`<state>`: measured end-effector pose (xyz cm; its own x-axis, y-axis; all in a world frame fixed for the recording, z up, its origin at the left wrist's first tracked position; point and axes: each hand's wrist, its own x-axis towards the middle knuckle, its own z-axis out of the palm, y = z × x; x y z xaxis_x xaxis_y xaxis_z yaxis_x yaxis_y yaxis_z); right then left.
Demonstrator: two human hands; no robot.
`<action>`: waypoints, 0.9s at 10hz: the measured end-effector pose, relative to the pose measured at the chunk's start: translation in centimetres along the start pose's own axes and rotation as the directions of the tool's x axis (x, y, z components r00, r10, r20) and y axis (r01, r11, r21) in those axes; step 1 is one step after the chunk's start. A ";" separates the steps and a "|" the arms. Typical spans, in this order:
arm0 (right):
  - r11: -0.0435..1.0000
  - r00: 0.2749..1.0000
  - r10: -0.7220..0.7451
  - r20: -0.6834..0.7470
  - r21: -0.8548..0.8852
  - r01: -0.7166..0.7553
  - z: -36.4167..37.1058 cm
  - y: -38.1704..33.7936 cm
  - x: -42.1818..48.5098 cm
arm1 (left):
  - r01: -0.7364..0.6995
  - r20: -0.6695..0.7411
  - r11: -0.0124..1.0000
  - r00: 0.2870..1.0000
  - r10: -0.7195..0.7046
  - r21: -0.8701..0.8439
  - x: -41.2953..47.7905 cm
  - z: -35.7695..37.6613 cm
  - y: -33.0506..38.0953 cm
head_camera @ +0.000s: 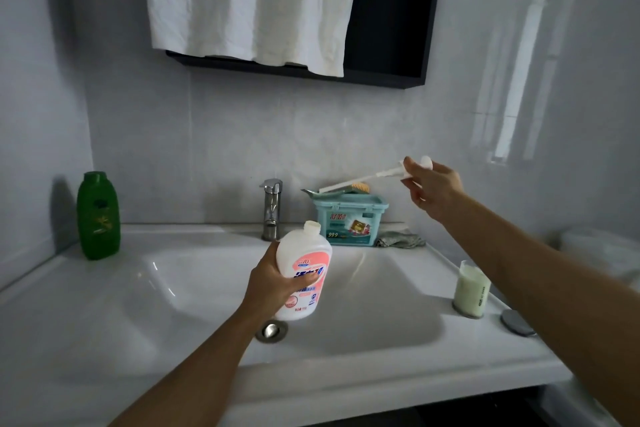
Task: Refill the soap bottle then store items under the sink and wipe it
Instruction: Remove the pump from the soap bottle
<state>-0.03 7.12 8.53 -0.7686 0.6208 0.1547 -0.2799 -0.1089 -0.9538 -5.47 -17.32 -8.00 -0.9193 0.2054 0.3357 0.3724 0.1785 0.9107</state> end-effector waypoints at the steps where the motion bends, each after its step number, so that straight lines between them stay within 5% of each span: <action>1: 1.000 1.000 0.018 -0.002 -0.020 -0.018 0.0 0.8 0.0 | 0.004 0.001 1.000 1.000 -0.004 0.002 0.1 0.0 0.0; 4: 0.957 0.961 0.266 -0.080 0.142 -0.253 -1.4 0.4 1.9 | 0.040 -0.009 0.999 0.999 -0.040 -0.031 0.3 0.3 -0.5; 9: 0.894 0.968 0.250 -0.023 0.389 -0.222 -10.3 -1.1 3.3 | 0.022 -0.080 0.983 0.996 -0.037 -0.181 4.7 7.5 3.9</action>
<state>3.65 17.27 7.49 -0.8005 0.5918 -0.0949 -0.3037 -0.5369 -0.7871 -7.34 -8.45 -4.65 -0.9397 0.1209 0.3200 0.3230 0.0055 0.9464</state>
